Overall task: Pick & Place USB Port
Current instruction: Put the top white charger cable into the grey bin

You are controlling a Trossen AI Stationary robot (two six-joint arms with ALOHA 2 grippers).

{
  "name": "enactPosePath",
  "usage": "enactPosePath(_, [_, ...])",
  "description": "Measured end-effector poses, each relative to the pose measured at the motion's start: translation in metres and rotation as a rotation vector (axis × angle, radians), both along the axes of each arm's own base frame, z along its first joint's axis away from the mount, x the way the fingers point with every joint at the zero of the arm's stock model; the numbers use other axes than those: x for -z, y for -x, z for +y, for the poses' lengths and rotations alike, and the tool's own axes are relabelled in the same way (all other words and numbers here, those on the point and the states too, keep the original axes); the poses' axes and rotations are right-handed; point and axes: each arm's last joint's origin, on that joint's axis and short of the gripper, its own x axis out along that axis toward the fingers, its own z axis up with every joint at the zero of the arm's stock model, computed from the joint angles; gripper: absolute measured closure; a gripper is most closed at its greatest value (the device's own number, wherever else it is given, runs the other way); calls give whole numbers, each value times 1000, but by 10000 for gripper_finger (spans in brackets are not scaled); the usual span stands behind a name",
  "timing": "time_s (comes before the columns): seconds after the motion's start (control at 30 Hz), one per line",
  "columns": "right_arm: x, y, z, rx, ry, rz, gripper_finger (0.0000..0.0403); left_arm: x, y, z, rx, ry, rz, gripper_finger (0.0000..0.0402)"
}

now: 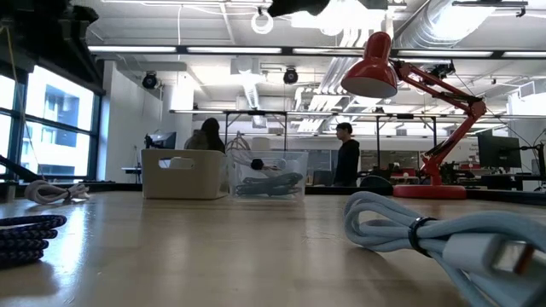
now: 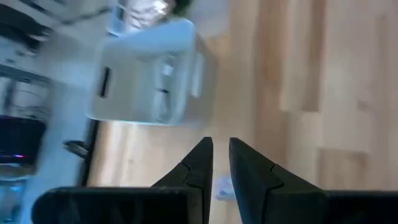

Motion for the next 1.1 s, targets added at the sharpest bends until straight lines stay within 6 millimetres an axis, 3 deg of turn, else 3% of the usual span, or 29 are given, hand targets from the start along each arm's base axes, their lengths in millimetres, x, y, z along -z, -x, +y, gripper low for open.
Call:
enactPosePath(0.2, [6,10,18,65,99,62,256,4,-1,-5,83,89,105,350])
enactPosePath(0.5, [7,14,30,66,141,78,264,-1,-13,-14,90,169,-44,350])
enactPosePath(0.77, [11,19,29,98,116,140,265,-2,-13,-12,5,181,-104,350])
enactPosePath(1.1, [13,23,38,88,108,155,265,7,-5,-5,6,53,-20,334])
